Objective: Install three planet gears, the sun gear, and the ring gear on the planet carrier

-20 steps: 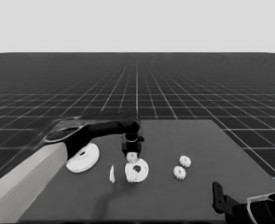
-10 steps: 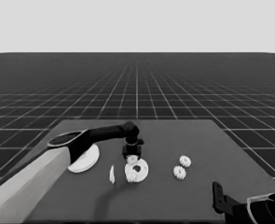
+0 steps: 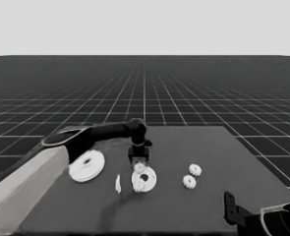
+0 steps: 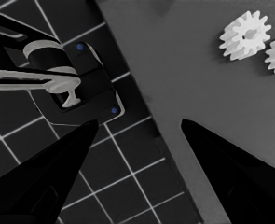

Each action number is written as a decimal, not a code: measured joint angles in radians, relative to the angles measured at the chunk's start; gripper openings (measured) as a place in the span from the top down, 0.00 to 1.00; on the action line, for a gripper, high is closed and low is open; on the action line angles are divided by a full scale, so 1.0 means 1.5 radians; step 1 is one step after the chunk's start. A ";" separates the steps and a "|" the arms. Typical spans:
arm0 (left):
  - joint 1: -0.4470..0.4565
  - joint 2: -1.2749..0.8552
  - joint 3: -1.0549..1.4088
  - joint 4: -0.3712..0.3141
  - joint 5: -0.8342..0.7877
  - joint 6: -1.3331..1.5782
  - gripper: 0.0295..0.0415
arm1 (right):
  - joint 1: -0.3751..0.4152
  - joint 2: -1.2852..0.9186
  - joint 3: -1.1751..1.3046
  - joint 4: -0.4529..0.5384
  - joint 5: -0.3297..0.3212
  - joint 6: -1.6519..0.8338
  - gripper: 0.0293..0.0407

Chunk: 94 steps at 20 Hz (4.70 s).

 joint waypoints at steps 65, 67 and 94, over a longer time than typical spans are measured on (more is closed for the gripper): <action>-0.249 -0.874 0.986 0.080 -0.542 1.014 0.25 | 0.242 0.767 -0.785 0.346 -0.234 0.688 0.83; -0.249 -0.874 0.986 0.080 -0.542 1.014 0.25 | 0.242 0.774 -0.793 0.346 -0.234 0.688 0.83; -0.249 -0.874 0.986 0.080 -0.542 1.014 0.25 | 0.238 0.778 -0.797 0.341 -0.233 0.688 0.19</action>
